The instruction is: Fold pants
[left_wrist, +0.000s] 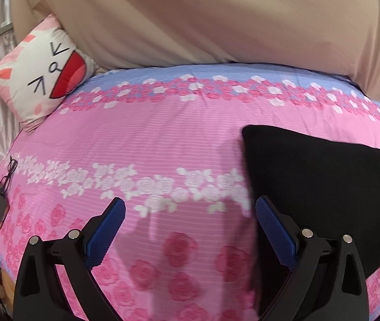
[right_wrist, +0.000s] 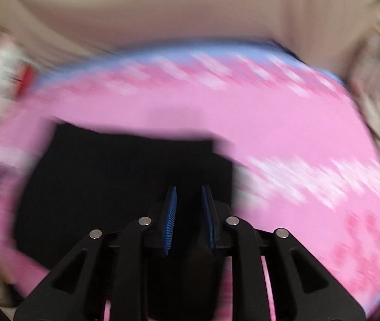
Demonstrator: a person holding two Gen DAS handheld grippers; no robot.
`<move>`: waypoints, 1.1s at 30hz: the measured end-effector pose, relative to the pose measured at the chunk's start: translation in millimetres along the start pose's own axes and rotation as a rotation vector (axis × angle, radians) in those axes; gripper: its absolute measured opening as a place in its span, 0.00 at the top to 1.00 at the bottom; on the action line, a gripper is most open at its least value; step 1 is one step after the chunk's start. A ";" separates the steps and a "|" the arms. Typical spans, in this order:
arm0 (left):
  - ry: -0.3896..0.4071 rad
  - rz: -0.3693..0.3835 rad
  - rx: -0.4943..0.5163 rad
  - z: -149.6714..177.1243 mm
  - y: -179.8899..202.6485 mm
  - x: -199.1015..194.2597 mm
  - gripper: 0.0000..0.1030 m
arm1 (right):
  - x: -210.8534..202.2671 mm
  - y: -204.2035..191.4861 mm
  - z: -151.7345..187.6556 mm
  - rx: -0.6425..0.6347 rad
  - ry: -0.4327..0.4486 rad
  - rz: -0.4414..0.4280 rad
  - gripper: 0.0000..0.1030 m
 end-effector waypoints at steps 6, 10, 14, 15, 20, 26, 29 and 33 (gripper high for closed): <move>0.001 -0.009 0.059 -5.3 30.4 -7.4 0.06 | -43.9 10.9 5.3 0.070 0.103 -0.130 0.76; 0.002 0.007 0.079 -7.9 49.6 -12.0 0.06 | -69.8 -22.2 7.9 -0.007 0.121 -0.297 0.76; -0.009 0.006 0.129 -1.3 71.0 -8.0 0.06 | -16.1 -11.0 40.4 -0.041 0.025 -0.191 0.67; -0.019 0.000 0.139 2.2 75.0 -5.0 0.06 | -14.1 0.3 42.6 0.012 0.043 -0.225 0.60; -0.036 -0.008 0.155 10.8 83.0 -6.7 0.06 | -43.5 3.3 33.6 0.044 0.067 -0.257 0.60; -0.028 0.068 0.135 21.9 78.0 -23.9 0.06 | -53.8 17.6 55.6 0.072 0.024 -0.368 0.59; -0.044 0.095 0.124 34.0 71.0 -28.5 0.06 | -52.2 25.6 63.7 0.135 -0.003 -0.460 0.59; -0.079 0.126 0.096 46.7 69.9 -24.7 0.06 | -38.7 19.0 63.7 0.133 -0.013 -0.478 0.52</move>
Point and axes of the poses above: each gripper's, at about its wrist camera, not at the fingertips, and x roughly the way its jaws point, y to its right, z to its underside, the point moved 6 cm from there along x, roughly the way its jaws point, and after that the axes turned 6 degrees about x, right-handed, at the moved point
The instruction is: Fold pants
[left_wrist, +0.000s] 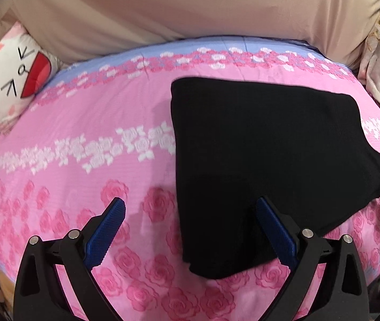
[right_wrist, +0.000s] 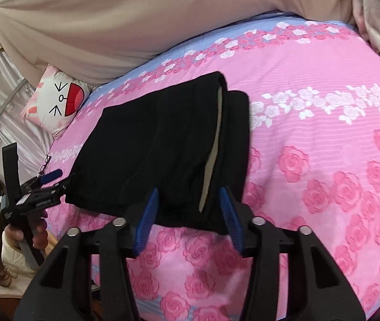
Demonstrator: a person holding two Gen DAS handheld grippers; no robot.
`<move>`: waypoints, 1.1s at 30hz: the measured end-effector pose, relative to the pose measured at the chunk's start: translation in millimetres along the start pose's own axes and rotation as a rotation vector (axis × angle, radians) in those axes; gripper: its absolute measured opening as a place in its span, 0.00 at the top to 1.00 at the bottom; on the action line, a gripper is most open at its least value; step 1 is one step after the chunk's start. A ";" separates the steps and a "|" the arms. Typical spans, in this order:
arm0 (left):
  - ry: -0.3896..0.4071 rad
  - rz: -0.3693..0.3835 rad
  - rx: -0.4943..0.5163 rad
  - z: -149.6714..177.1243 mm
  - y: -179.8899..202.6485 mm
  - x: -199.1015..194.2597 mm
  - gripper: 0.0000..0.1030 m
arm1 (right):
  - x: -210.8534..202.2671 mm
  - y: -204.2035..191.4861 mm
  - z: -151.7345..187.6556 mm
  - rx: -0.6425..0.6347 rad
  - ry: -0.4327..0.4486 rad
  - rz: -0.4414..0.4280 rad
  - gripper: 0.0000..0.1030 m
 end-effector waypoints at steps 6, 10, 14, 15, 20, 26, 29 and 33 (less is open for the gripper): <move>0.008 0.001 -0.007 4.6 -0.4 -10.2 0.06 | -13.4 -7.7 5.1 -0.055 0.013 0.049 0.81; 0.003 0.018 -0.029 6.0 -5.2 -0.8 0.05 | -5.6 10.4 14.1 -0.058 -0.032 0.073 0.77; -0.043 0.074 -0.060 6.6 -8.0 6.9 0.05 | -20.7 5.3 8.1 -0.036 0.017 0.070 0.45; -0.033 0.100 -0.075 5.9 -11.3 3.1 0.05 | -31.1 4.5 4.0 -0.040 0.054 0.090 0.34; -0.074 0.326 -0.232 -0.6 -30.7 10.2 0.05 | -50.8 17.1 -16.0 0.043 0.080 0.002 0.12; -0.226 0.544 -0.336 2.3 -27.8 42.4 0.06 | -7.0 44.4 -11.6 0.196 -0.088 -0.082 0.12; -0.253 0.603 -0.320 -1.3 -19.6 43.5 0.06 | 7.6 40.9 -7.8 0.253 -0.141 -0.180 0.12; -0.266 0.605 -0.291 -8.0 -7.4 49.7 0.06 | 22.3 30.1 -8.1 0.256 -0.167 -0.227 0.12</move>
Point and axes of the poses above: each gripper's, at about its wrist camera, not at the fingertips, and x roughly the way its jaws point, y to its right, z to its underside, the point moved 6 cm from there along x, roughly the way its jaws point, and after that the axes turned 6 degrees about x, right-handed, at the moved point
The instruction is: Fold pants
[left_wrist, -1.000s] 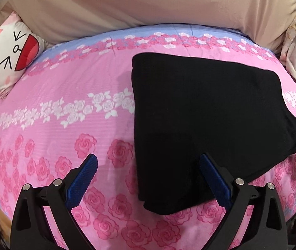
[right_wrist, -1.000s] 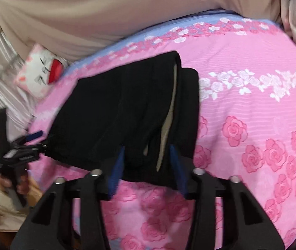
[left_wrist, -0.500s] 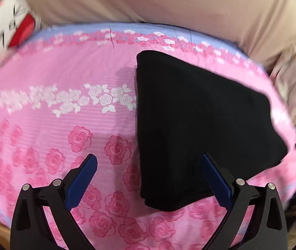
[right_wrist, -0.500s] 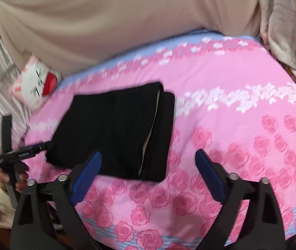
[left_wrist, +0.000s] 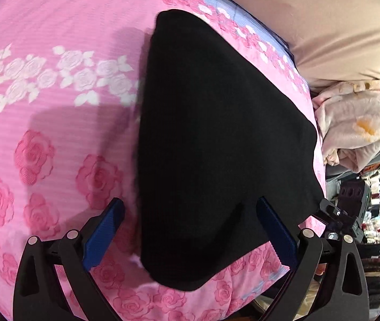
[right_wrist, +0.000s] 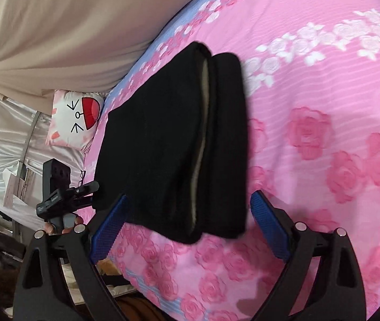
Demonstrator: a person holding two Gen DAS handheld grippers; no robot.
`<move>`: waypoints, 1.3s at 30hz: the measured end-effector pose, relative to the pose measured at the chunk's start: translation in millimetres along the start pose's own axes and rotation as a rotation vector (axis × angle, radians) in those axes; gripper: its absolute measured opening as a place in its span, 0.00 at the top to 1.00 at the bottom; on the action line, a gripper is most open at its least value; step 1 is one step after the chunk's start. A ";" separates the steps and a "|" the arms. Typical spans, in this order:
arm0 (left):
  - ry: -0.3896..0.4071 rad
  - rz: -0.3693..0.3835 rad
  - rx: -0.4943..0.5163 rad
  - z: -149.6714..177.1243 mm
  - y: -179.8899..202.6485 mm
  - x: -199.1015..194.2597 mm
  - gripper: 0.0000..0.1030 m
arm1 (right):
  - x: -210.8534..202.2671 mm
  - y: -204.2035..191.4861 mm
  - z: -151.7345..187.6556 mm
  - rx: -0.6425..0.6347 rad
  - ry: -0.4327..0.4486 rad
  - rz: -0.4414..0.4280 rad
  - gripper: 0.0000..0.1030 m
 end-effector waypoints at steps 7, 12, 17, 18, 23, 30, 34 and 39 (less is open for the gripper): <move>-0.020 0.025 -0.009 -18.4 15.2 19.0 0.06 | 13.4 -9.8 -12.5 0.000 -0.001 -0.026 0.12; -0.018 0.002 -0.014 -26.9 20.7 24.3 0.06 | 24.1 -14.9 -21.0 -0.016 0.003 -0.025 0.11; 0.023 -0.029 0.052 -30.2 31.5 26.7 0.06 | 33.4 -22.1 -27.2 -0.052 0.028 -0.002 0.13; 0.036 -0.034 0.064 -31.2 33.3 27.1 0.06 | 35.4 -23.3 -27.4 -0.060 0.037 0.011 0.15; 0.103 -0.094 0.102 -27.2 34.1 11.4 0.44 | 30.4 -22.9 -25.7 -0.052 0.078 0.062 0.59; 0.131 -0.027 0.140 -2.4 49.2 -38.5 0.67 | -4.2 -75.3 -4.2 -0.172 0.117 0.036 0.63; 0.075 0.000 0.128 35.5 52.8 -47.6 0.66 | -14.1 -74.1 23.7 -0.157 0.079 0.033 0.63; 0.043 -0.056 0.118 69.1 42.5 -28.5 0.59 | 1.6 -27.4 58.0 -0.059 0.025 0.083 0.55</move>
Point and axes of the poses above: each gripper's, at about its wrist camera, not at the fingertips, and x roughly the way its jaws point, y to its right, z to its underside, the point moved 6 cm from there along x, roughly the way its jaws point, and after that the axes turned 6 degrees about x, right-handed, at the moved point
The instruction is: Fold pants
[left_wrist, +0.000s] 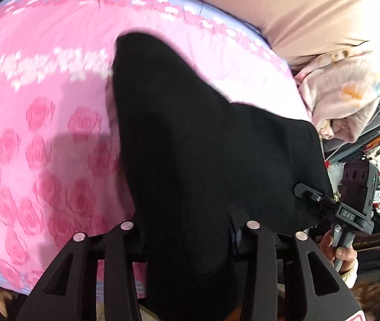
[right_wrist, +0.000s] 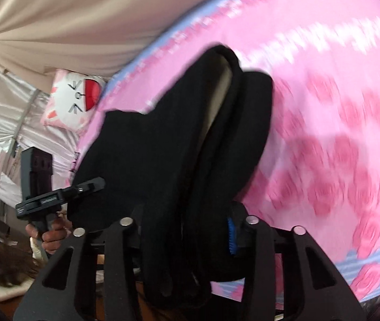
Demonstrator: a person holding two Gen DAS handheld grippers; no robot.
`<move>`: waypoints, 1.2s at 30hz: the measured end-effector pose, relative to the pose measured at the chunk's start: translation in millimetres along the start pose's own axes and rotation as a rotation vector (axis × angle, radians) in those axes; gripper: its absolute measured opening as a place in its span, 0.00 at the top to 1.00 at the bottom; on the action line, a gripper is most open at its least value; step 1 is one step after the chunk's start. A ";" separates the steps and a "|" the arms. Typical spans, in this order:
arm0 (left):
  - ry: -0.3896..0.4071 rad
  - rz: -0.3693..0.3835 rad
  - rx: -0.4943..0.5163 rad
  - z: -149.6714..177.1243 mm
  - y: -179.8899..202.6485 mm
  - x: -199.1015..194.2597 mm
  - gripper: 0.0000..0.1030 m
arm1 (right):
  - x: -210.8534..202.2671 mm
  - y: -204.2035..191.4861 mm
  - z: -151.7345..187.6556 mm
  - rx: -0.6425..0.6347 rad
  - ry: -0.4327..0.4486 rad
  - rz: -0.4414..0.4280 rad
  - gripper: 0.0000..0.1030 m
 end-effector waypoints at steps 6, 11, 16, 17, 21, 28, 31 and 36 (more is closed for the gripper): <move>0.014 -0.079 -0.055 10.4 -14.6 11.8 0.21 | -1.8 17.7 1.1 0.050 0.041 0.012 0.30; 0.044 -0.061 -0.040 13.0 -11.3 12.1 0.19 | 2.6 6.4 4.9 -0.004 0.050 -0.005 0.16; 0.060 -0.040 -0.005 12.8 -2.9 7.9 0.56 | 8.3 3.0 5.5 0.008 0.048 -0.025 0.55; 0.069 -0.030 0.001 9.2 -0.6 3.9 0.61 | 6.6 1.4 5.1 0.010 0.051 -0.030 0.57; 0.098 -0.065 0.089 -0.2 17.5 -13.6 0.70 | -6.3 -16.2 0.9 -0.036 0.071 -0.034 0.60; 0.164 -0.142 0.226 -13.9 45.6 -41.9 0.71 | -31.3 -41.5 -10.5 -0.112 0.113 -0.021 0.60; 0.199 -0.162 0.251 -24.3 52.1 -52.1 0.71 | -38.6 -52.3 -17.9 -0.137 0.141 -0.023 0.60; 0.268 -0.198 0.294 -44.7 62.5 -68.2 0.71 | -49.6 -72.9 -34.0 -0.202 0.200 -0.018 0.60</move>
Point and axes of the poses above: each gripper's, at about its wrist camera, not at the fingertips, and x roughly the way its jaws point, y to its right, z to its underside, the point moved 6 cm from there along x, roughly the way its jaws point, and after that the axes turned 6 degrees about x, right-handed, at the moved point
